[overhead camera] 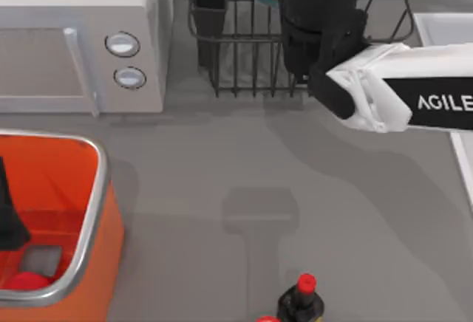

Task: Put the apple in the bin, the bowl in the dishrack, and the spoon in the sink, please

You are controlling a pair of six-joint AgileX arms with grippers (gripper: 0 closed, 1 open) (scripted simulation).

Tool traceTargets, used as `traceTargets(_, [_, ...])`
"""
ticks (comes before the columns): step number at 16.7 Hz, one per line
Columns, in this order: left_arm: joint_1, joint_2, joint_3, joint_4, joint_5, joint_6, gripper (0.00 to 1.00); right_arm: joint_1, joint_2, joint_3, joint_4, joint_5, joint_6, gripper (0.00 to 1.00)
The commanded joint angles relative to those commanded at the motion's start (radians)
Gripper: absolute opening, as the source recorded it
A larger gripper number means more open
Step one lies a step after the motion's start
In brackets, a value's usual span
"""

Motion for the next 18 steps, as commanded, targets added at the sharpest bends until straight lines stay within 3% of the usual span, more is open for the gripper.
traceTargets(18, [0.0, 0.0, 0.0, 0.0, 0.0, 0.0, 1.0, -0.189, -0.608, -0.397, -0.209, -0.198, -0.005, 1.0])
